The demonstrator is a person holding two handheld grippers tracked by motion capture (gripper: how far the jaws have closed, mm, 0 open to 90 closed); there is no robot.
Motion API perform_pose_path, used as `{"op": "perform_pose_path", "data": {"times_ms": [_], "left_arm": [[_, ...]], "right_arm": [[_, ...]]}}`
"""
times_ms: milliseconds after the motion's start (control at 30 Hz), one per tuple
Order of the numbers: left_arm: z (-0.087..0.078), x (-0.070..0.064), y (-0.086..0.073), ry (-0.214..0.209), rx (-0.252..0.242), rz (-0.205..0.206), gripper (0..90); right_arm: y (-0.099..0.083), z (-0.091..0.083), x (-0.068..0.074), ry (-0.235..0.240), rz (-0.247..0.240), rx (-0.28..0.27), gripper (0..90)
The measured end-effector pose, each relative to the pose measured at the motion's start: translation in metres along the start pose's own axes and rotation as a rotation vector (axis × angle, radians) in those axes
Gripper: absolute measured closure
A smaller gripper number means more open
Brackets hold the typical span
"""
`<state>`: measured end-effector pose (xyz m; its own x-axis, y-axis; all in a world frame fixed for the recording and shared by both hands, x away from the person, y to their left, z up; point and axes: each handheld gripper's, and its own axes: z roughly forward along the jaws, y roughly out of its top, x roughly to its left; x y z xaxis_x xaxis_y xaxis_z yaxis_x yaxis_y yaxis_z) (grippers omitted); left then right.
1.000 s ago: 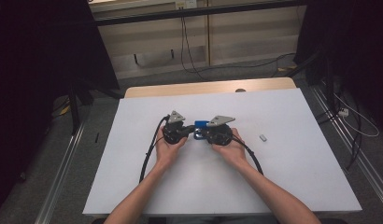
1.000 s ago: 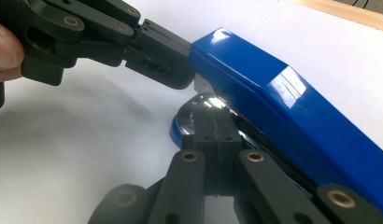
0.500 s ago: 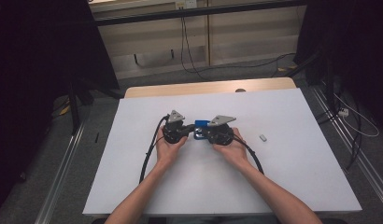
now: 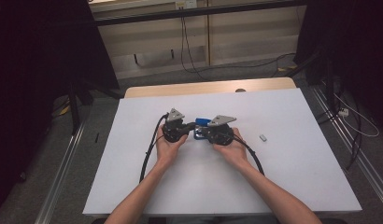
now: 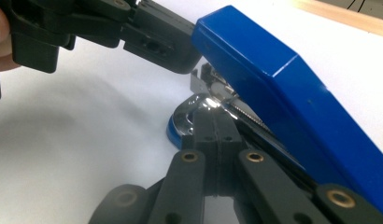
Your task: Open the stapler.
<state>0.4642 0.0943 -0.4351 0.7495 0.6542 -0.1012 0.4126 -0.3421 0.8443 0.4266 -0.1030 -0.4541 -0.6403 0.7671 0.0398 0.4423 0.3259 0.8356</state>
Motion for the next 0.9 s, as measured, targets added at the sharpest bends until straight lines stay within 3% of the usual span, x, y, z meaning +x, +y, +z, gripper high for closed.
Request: {"op": "perform_pose_path", "data": {"times_ms": [233,900], "left_arm": [[-0.0014,-0.0019,0.0021,-0.004,-0.010,-0.004,90.0],[-0.0045,-0.0047,0.0093,-0.017,-0.031,0.002,90.0]], "right_arm": [[0.0029,-0.0053,0.0013,-0.042,-0.007,-0.064,90.0],[0.0020,0.0008,0.0060,-0.079,-0.011,-0.094,90.0]]}}
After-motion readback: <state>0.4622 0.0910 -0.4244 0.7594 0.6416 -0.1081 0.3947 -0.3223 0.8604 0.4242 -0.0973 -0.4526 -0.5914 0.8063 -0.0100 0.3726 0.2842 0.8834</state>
